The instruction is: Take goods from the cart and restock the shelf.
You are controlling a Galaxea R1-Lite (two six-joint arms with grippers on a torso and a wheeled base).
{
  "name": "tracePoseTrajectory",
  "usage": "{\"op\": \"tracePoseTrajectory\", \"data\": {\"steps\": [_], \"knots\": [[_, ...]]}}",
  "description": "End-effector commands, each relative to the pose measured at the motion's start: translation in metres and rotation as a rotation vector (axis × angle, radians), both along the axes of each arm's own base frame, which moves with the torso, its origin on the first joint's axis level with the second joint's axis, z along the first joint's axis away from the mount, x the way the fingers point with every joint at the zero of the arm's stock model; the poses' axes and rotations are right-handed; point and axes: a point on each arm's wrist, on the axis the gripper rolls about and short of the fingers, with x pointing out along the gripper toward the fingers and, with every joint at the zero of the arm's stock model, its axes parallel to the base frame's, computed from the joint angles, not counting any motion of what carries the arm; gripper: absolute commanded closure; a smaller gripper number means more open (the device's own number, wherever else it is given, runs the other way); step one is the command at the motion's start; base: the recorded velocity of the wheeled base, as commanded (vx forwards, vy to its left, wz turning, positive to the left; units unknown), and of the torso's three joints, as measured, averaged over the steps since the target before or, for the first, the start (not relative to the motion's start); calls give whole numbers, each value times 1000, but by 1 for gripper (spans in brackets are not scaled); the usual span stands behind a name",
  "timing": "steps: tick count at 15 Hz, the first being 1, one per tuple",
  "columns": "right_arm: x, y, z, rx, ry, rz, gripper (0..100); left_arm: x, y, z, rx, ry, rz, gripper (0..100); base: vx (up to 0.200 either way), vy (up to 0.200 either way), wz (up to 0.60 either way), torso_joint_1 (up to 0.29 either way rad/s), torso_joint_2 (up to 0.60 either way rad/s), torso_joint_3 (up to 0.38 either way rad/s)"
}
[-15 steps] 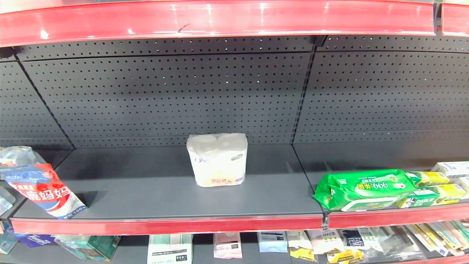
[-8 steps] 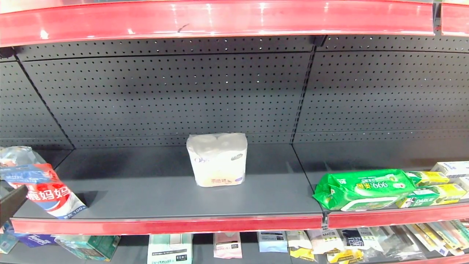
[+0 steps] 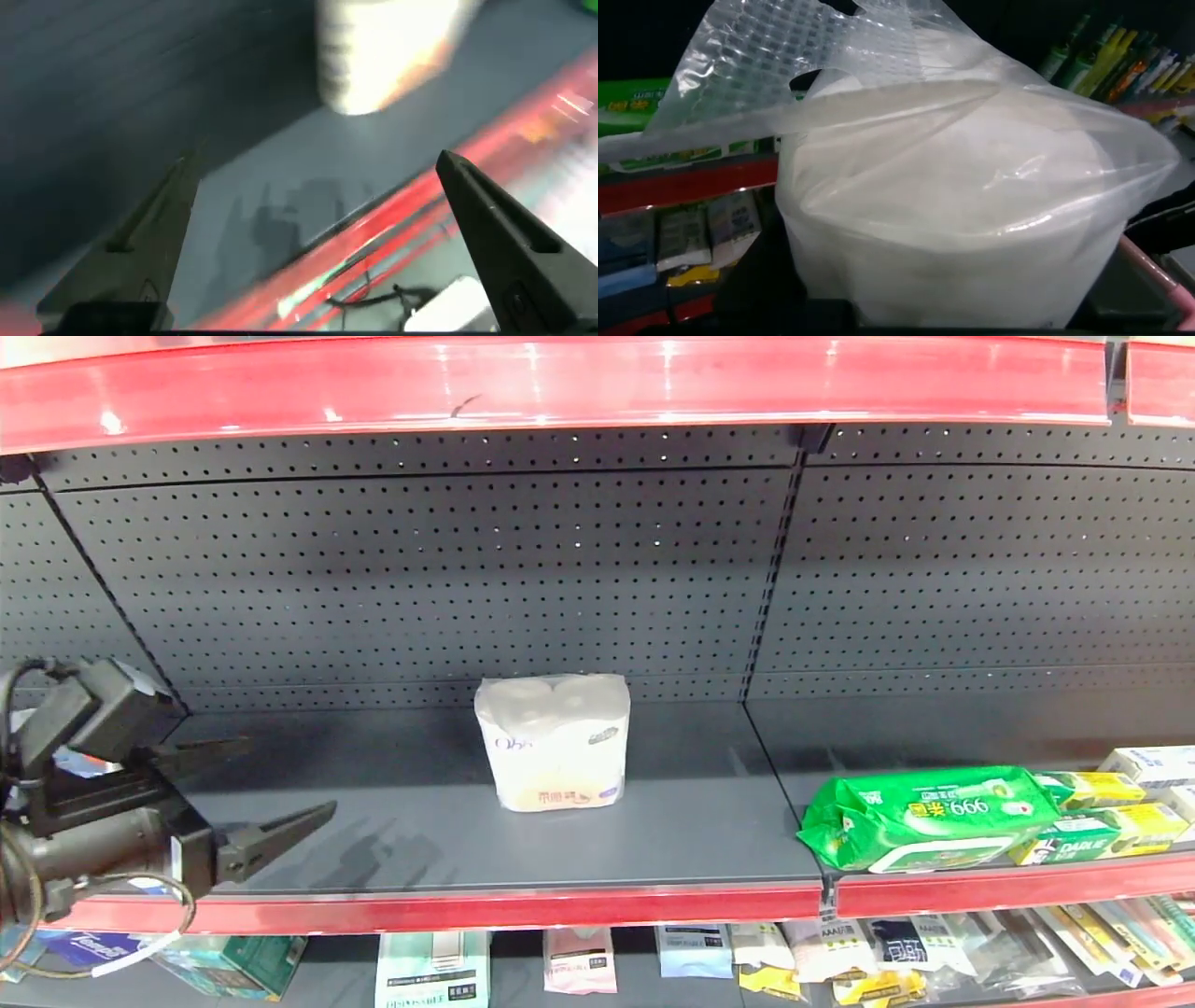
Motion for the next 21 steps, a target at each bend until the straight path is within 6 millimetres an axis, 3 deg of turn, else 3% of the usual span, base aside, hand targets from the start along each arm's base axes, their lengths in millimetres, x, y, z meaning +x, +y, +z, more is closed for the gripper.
{"op": "tracePoseTrajectory", "data": {"steps": [1,3,6,12,16,21], "knots": [[2,0,0,-4,12,-2,100,39,3,-33,24,82,-149,0,0,0,0,0,0,0],[2,0,0,-17,22,-4,100,56,4,-40,17,67,-254,0,0,0,0,0,0,0],[2,0,-4,-26,34,-4,100,97,6,-51,17,19,-362,0,0,0,0,0,0,0],[1,1,-9,-26,36,-10,100,134,6,-48,-12,-47,-430,0,0,0,0,0,0,0],[-3,0,-12,-28,55,-16,100,144,0,-56,-31,-33,-467,0,0,0,0,0,0,0],[-4,1,-11,-33,55,-18,100,154,-18,-53,-36,-44,-516,0,0,0,0,0,0,0]]}}
